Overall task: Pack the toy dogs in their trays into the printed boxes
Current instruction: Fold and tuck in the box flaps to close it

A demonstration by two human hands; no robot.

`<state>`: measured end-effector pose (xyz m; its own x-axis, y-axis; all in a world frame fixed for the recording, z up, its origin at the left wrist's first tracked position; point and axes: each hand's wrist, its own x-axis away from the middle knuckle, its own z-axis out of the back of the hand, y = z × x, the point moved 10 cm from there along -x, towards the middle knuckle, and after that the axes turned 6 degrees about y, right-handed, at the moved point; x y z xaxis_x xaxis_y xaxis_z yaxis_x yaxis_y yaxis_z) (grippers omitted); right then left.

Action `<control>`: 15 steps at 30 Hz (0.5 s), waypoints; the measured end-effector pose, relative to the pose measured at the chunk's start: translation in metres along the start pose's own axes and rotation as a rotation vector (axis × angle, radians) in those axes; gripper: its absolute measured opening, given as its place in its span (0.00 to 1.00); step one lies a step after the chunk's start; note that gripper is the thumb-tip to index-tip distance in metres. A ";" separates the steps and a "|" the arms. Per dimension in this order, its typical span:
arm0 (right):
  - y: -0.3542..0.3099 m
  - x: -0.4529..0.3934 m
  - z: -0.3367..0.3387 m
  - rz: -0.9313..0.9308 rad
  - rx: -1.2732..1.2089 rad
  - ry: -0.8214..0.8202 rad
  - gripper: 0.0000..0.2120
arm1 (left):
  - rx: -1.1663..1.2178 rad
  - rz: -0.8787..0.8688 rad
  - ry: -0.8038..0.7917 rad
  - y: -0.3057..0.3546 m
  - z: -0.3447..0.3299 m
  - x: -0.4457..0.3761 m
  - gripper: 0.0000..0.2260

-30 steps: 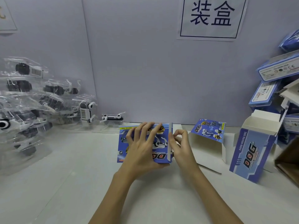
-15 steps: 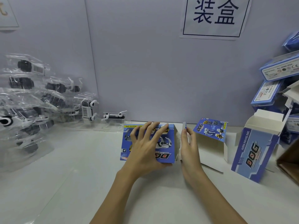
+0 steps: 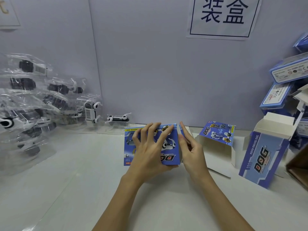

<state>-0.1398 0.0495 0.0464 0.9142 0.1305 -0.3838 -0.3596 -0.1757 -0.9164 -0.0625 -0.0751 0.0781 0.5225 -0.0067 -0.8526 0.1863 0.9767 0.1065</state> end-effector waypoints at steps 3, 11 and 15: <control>0.001 0.001 -0.001 0.000 -0.016 0.005 0.21 | -0.019 -0.016 0.024 0.003 0.001 0.000 0.48; -0.001 0.003 -0.005 0.019 0.011 -0.009 0.21 | -0.057 -0.035 0.028 0.009 -0.002 0.002 0.44; 0.000 0.007 -0.014 0.004 -0.026 -0.090 0.22 | -0.035 -0.042 0.049 0.013 -0.001 0.001 0.38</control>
<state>-0.1304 0.0365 0.0452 0.8917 0.2167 -0.3974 -0.3574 -0.2017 -0.9119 -0.0606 -0.0625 0.0784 0.4732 -0.0383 -0.8801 0.1777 0.9827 0.0527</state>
